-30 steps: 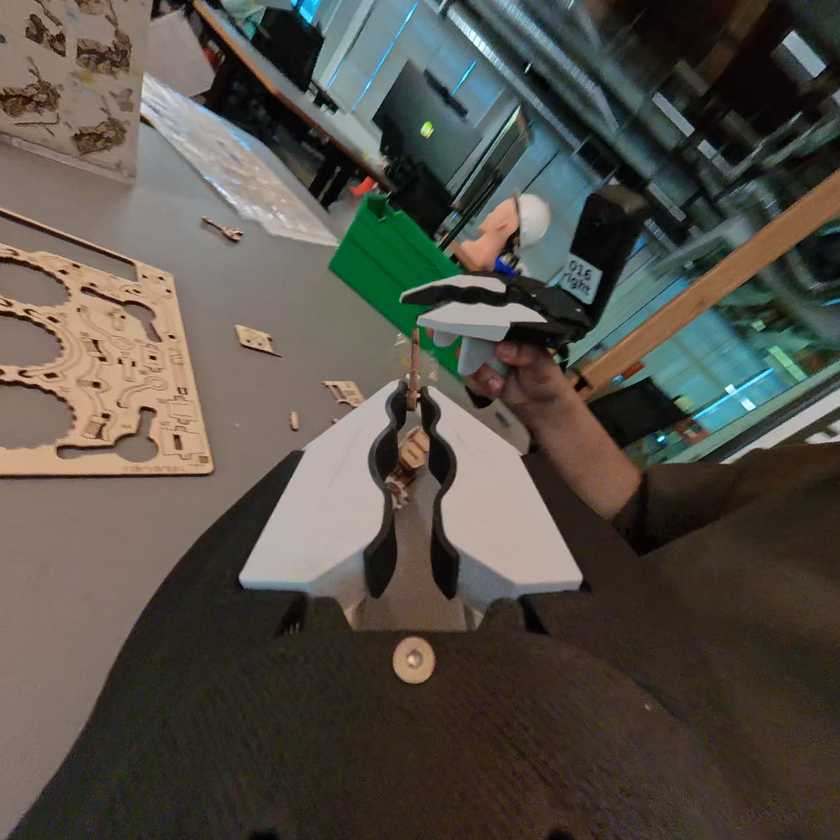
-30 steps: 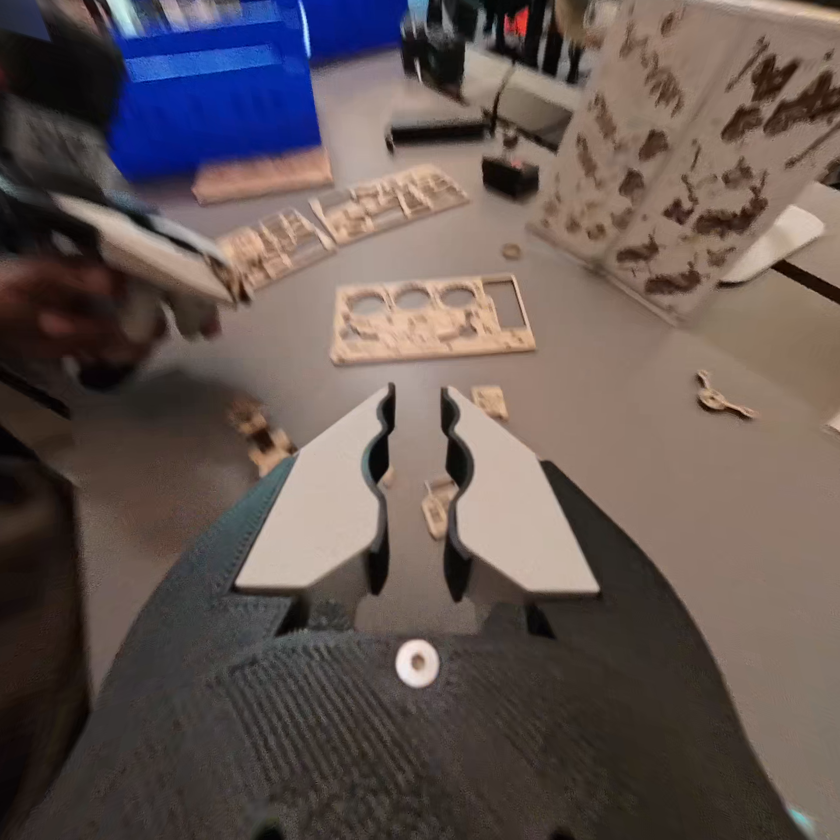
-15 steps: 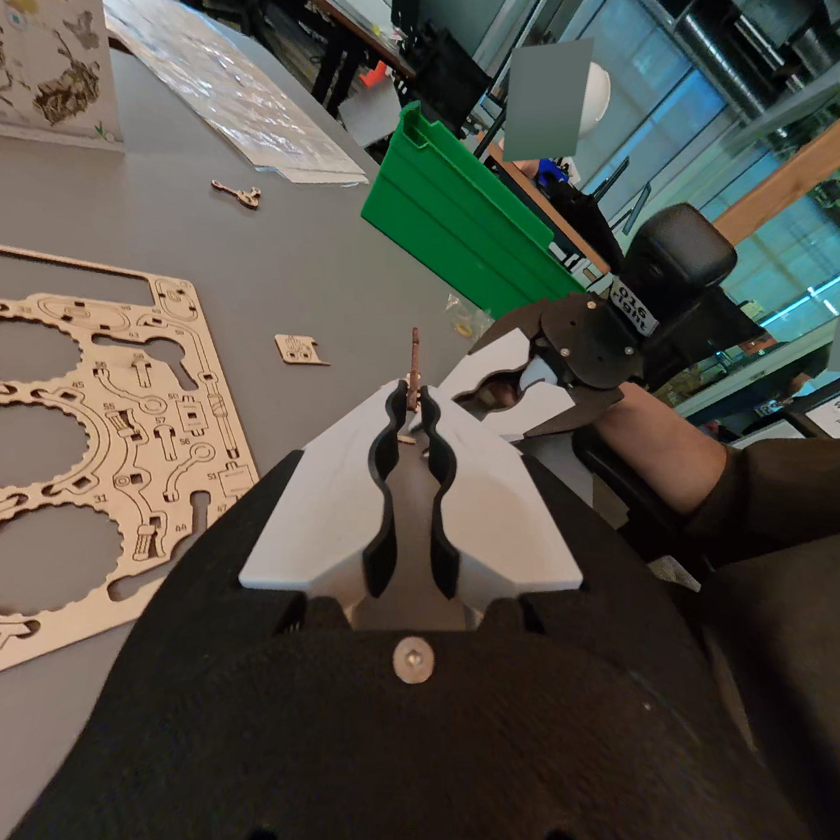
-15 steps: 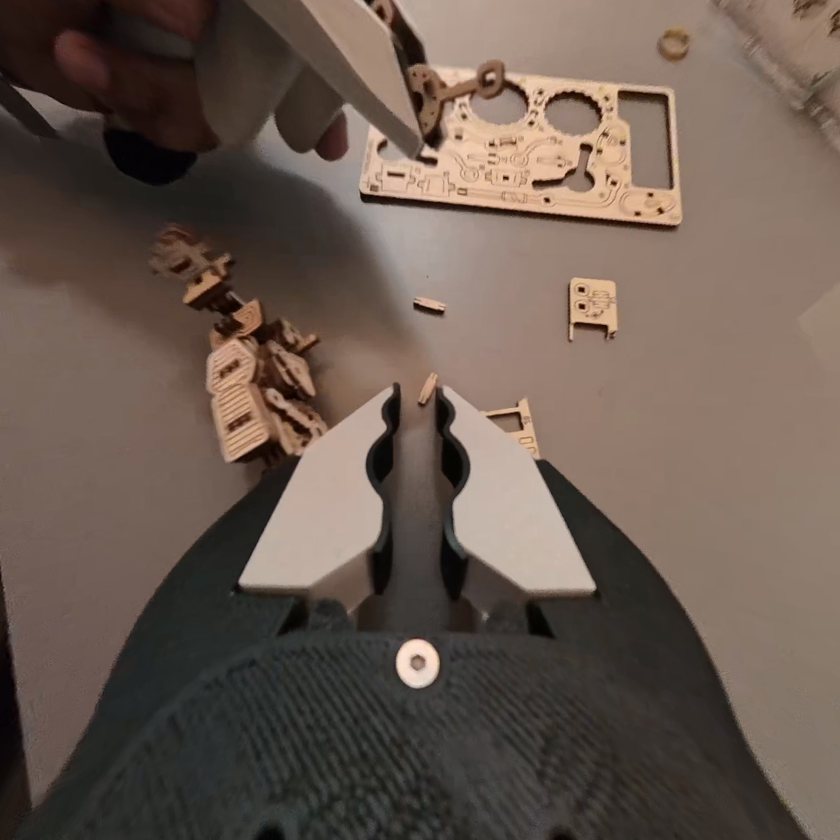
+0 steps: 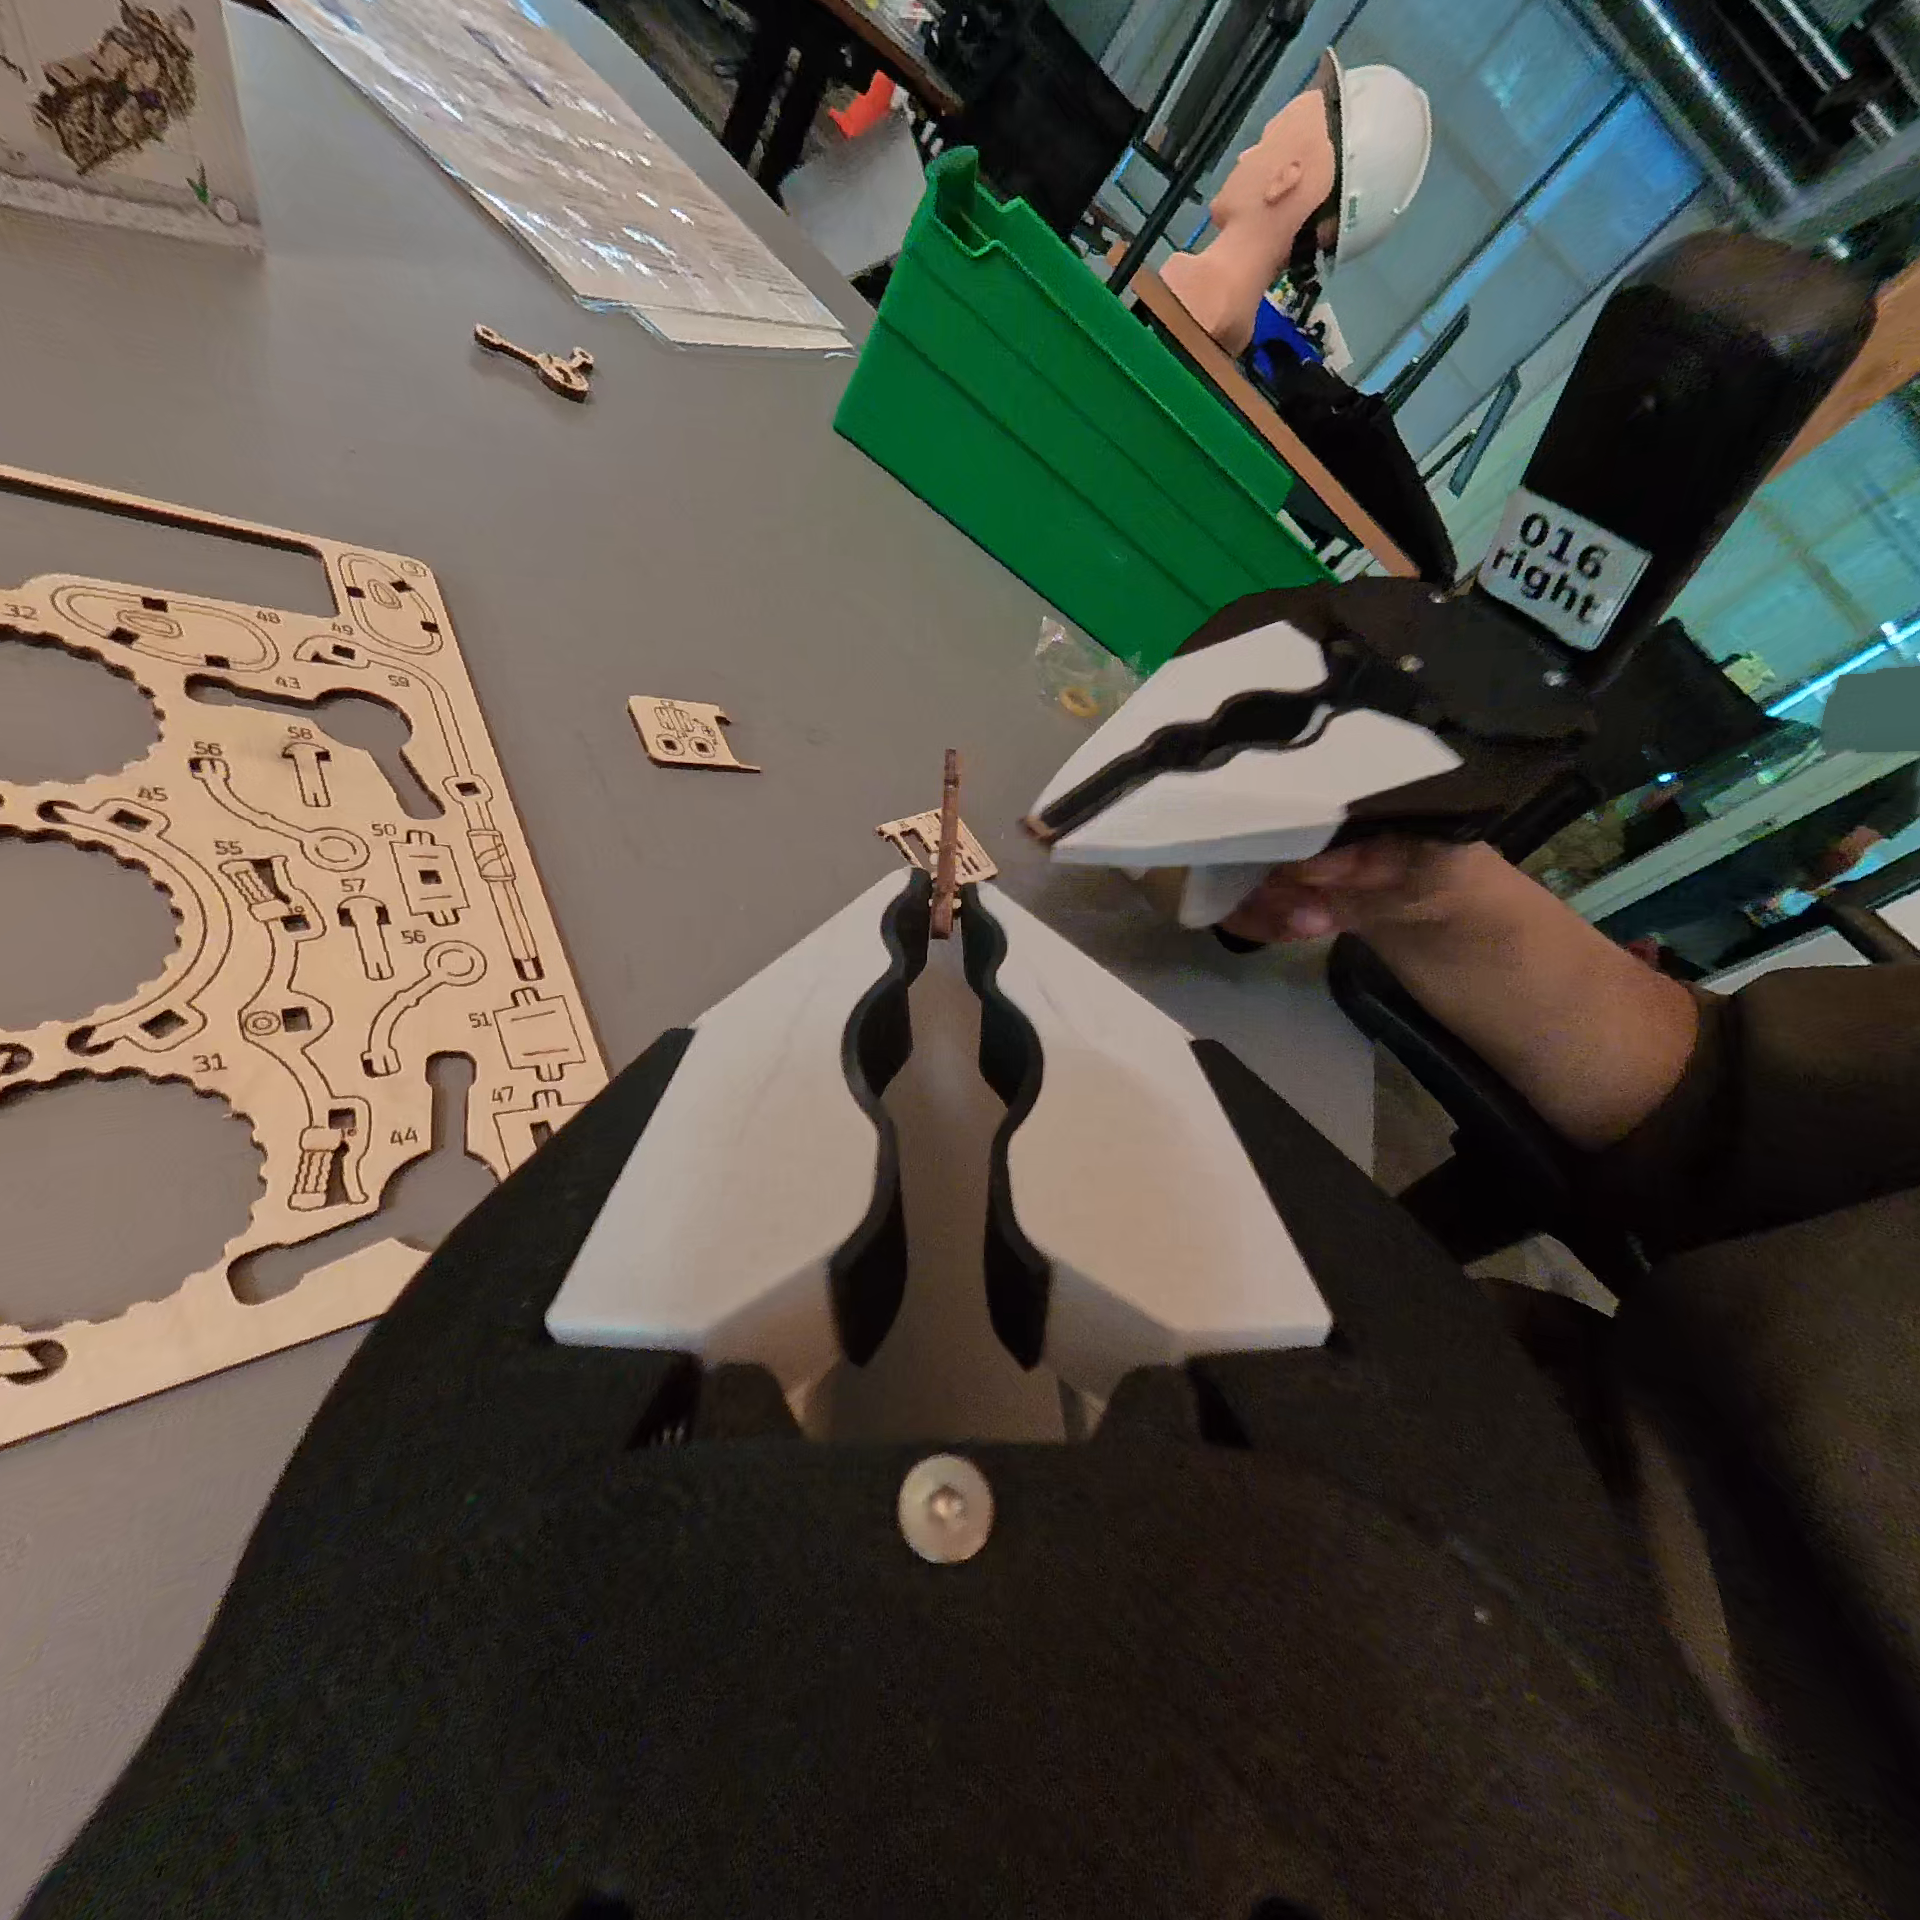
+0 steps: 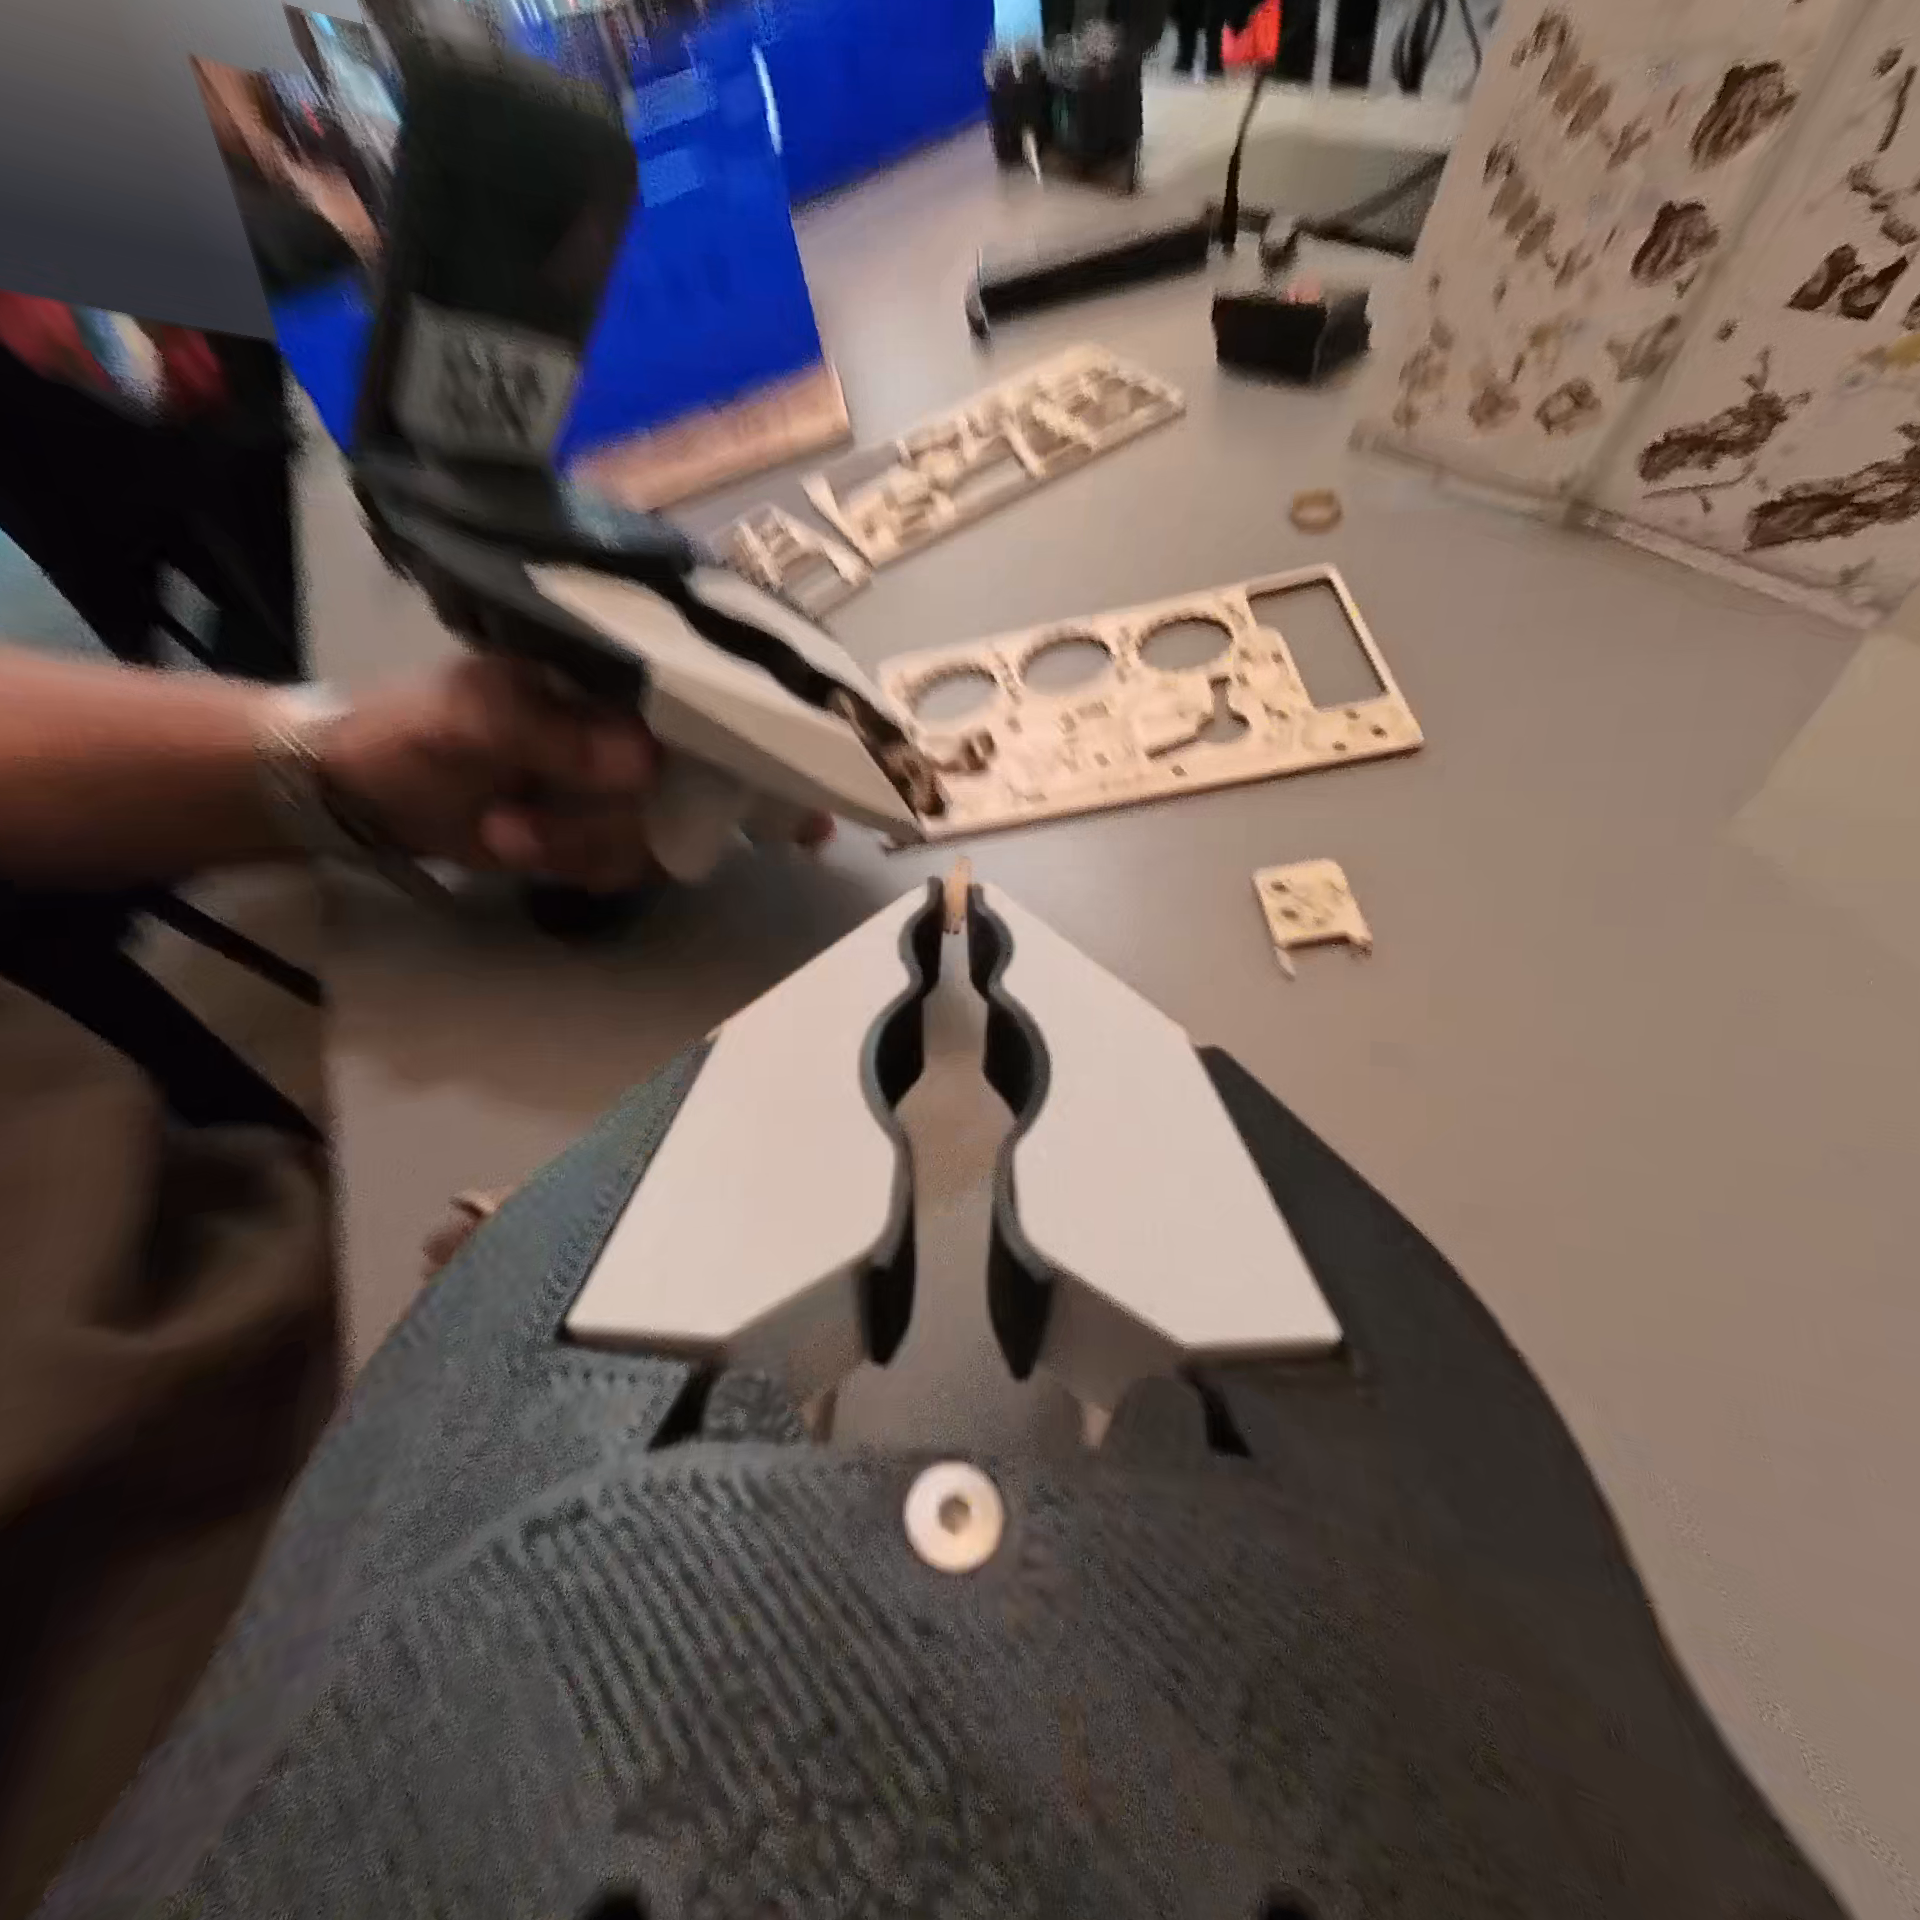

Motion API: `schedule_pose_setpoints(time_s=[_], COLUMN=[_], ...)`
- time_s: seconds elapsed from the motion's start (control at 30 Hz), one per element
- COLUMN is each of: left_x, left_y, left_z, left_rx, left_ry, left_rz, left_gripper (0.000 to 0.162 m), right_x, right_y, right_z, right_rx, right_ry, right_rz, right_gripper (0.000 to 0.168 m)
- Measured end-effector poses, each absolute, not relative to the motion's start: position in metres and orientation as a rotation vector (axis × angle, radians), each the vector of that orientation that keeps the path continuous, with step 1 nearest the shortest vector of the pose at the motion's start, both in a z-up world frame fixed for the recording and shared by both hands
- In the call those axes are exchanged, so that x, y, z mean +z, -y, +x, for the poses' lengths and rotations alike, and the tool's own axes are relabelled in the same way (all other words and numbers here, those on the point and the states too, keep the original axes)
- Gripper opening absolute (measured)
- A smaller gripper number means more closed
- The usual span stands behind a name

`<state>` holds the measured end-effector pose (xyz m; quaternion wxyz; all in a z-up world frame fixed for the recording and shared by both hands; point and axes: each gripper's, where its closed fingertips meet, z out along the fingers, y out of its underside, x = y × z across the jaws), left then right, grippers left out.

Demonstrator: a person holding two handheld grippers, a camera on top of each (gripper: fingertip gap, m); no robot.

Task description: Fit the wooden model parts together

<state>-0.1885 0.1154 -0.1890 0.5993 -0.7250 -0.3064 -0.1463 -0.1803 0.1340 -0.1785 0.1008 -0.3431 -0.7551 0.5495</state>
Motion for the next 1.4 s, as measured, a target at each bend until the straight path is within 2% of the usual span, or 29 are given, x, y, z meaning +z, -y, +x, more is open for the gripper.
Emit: schedule_pose_setpoints(time_s=[0.03, 0.37, 1.4], left_x=[-0.188, -0.176, -0.17], left_y=[-0.115, -0.117, -0.124], left_z=[-0.189, -0.183, -0.167], left_rx=[-0.313, 0.131, 0.431], left_ry=[0.703, 0.436, 0.164], left_rz=[-1.686, -1.801, -1.82], left_gripper=[0.003, 0.003, 0.006], right_x=[-0.167, -0.151, -0.154], right_y=[-0.13, -0.124, -0.124], right_z=[-0.179, -0.178, -0.175], right_rx=[1.743, 2.184, 2.378], right_ry=[2.183, 2.025, 1.994], right_rz=[-1.072, -1.455, -1.648], right_gripper=[0.003, 0.003, 0.003])
